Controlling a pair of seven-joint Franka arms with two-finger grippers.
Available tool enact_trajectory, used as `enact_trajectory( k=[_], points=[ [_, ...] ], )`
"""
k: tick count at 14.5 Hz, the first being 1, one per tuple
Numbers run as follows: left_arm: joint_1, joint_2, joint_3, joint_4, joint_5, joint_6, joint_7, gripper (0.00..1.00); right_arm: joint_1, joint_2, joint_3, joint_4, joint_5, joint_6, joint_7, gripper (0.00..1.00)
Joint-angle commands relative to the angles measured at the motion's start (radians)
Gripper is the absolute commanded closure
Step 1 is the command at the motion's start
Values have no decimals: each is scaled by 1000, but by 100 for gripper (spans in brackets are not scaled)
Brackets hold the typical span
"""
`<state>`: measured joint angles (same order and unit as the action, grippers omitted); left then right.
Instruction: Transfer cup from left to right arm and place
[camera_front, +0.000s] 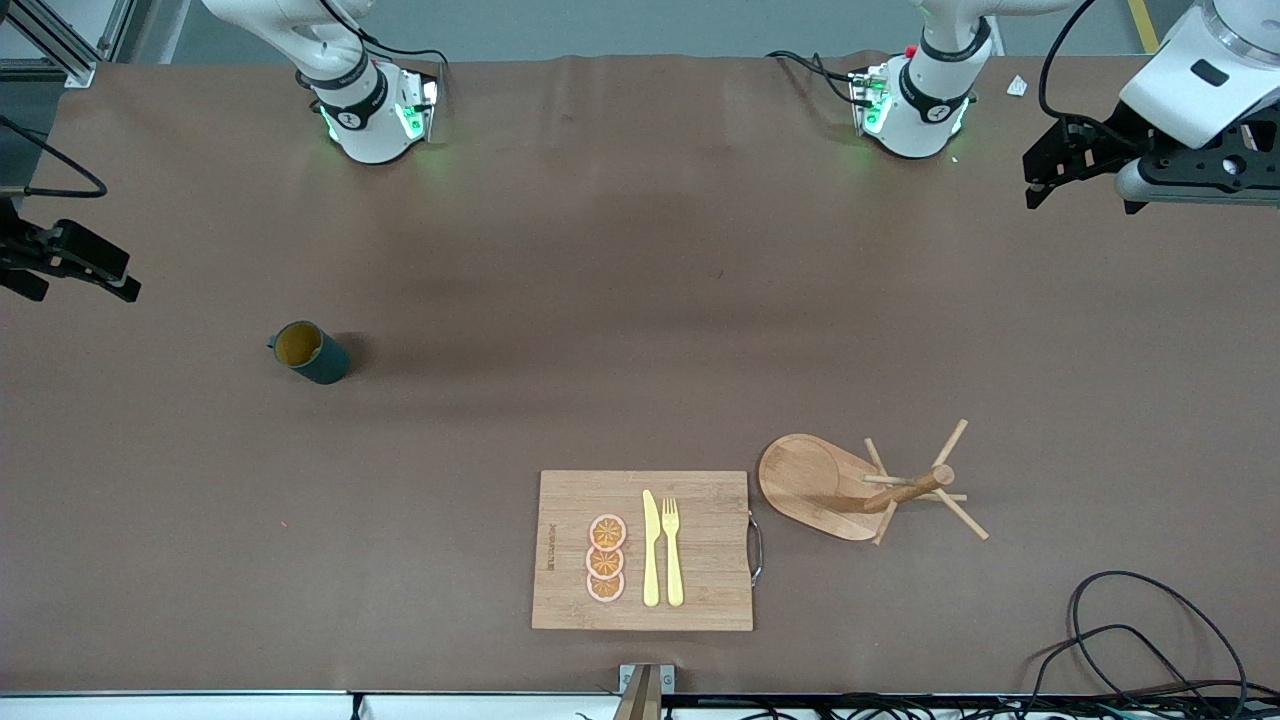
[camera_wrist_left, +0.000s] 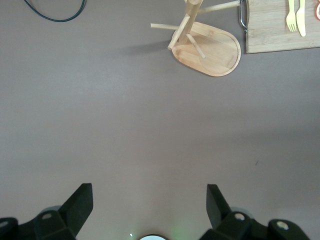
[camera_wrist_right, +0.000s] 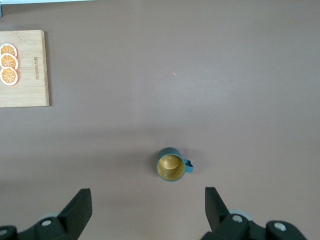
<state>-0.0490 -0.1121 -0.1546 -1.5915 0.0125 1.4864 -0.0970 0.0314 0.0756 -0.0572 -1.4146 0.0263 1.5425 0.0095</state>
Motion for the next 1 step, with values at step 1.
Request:
enact_trajectory(
  k=[1],
  points=[
    [3, -8, -5, 11, -6, -29, 13, 0, -18, -5, 14, -17, 21, 4, 10, 0]
  ],
)
